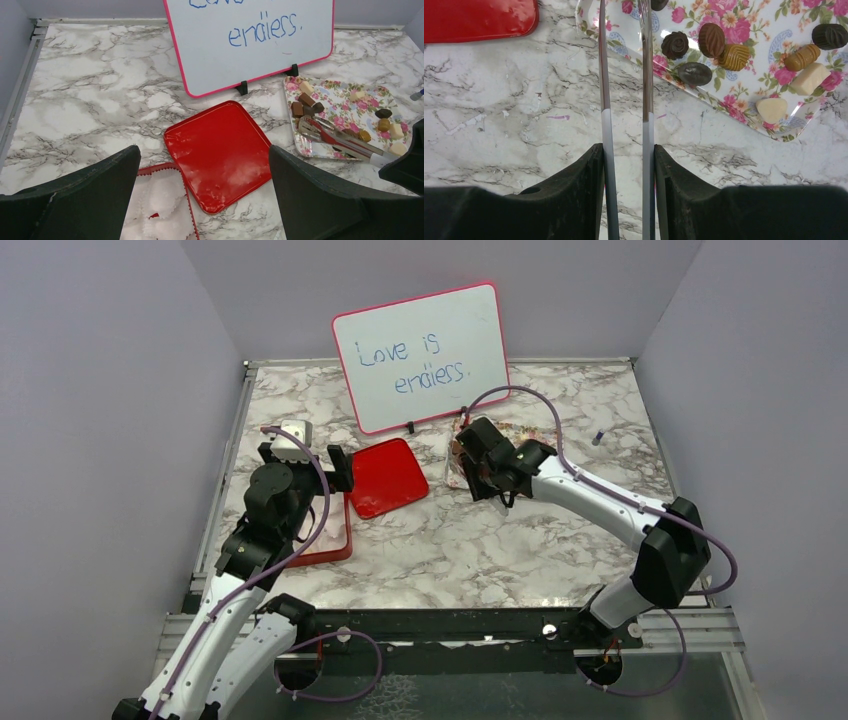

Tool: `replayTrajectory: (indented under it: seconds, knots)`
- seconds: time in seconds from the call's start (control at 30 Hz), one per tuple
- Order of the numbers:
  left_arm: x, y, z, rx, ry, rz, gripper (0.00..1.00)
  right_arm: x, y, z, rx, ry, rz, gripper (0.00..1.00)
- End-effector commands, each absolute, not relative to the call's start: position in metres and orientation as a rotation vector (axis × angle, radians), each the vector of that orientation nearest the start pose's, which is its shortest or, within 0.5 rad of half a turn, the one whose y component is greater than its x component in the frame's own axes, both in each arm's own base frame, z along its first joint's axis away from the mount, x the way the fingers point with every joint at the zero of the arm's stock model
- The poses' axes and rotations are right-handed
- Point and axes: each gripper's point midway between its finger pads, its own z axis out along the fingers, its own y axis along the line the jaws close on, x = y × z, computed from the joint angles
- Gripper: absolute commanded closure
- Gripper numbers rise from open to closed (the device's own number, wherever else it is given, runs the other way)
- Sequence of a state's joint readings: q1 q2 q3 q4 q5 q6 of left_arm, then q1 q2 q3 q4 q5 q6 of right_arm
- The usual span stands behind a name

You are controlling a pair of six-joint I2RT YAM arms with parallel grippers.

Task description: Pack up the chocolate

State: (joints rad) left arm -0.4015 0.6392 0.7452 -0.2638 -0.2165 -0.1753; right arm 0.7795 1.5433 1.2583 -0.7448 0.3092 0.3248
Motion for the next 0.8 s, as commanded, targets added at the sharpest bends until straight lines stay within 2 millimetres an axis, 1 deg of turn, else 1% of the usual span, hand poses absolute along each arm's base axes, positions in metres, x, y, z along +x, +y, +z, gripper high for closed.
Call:
replayTrajectory:
  seconds: [0.0,0.07,0.23,0.43,0.77]
  knots:
    - [0.271,-0.086,0.283,0.06,1.702,-0.255,0.01,0.288,0.236,0.132,-0.448,2.475,0.095,0.58]
    - [0.271,-0.086,0.283,0.061,1.703,-0.256,0.01,0.289,0.237,0.129,-0.451,2.48,0.089,0.58]
    - [0.271,-0.085,0.285,0.057,1.697,-0.253,0.01,0.292,0.231,0.122,-0.434,2.496,0.028,0.58]
    - [0.271,-0.086,0.286,0.059,1.696,-0.256,0.01,0.296,0.221,0.124,-0.399,2.486,-0.047,0.58]
    - [0.272,-0.086,0.286,0.053,1.696,-0.259,0.01,0.309,0.23,0.124,-0.406,2.475,-0.039,0.55]
